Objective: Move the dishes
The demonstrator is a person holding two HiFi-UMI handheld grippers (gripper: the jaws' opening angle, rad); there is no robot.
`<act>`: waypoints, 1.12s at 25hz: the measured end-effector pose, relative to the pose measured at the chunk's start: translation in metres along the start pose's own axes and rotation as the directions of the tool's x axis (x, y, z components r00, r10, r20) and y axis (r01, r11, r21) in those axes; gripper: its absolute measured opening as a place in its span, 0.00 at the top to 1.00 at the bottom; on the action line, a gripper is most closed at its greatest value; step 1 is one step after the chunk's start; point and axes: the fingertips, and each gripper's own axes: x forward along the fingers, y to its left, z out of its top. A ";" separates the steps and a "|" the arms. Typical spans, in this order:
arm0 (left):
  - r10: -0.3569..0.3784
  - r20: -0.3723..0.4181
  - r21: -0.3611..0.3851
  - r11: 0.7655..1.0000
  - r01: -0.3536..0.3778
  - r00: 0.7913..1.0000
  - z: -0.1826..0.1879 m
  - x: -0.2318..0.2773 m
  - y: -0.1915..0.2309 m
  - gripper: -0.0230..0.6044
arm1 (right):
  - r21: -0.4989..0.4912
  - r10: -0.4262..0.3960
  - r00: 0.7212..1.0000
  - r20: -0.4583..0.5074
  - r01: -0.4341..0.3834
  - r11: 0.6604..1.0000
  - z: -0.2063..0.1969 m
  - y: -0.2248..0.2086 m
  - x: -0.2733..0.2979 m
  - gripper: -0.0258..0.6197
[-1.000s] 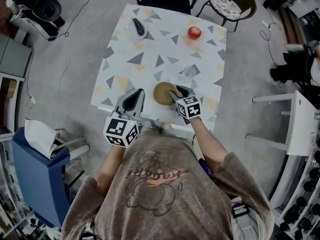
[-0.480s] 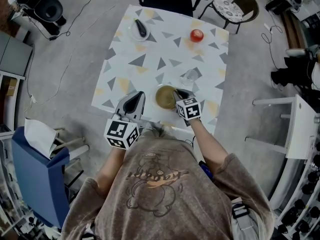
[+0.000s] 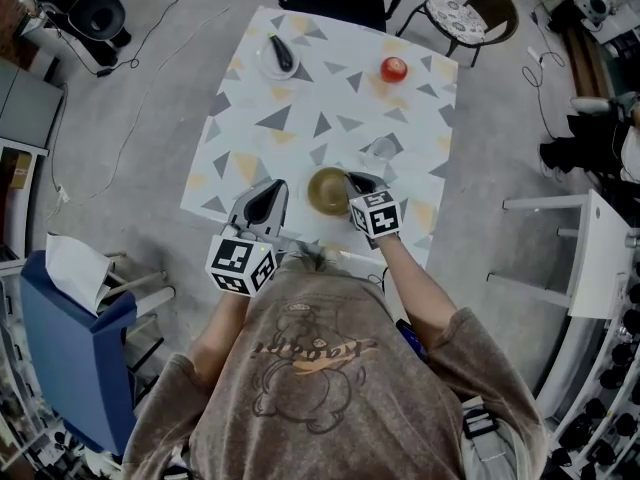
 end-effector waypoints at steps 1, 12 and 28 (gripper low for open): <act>0.001 0.001 -0.001 1.000 -0.001 1.000 0.000 0.000 0.000 0.93 | -0.006 0.001 1.000 0.002 -0.001 1.000 0.003 0.001 -0.001 0.93; -0.008 0.016 -0.004 1.000 0.008 1.000 0.005 0.001 0.002 0.93 | 0.013 0.022 0.997 0.078 -0.023 1.000 0.055 0.012 -0.011 0.93; 0.000 0.010 -0.014 1.000 0.000 1.000 0.005 0.004 0.013 0.93 | 0.115 -0.005 0.989 0.148 -0.013 0.993 0.114 0.005 0.014 0.93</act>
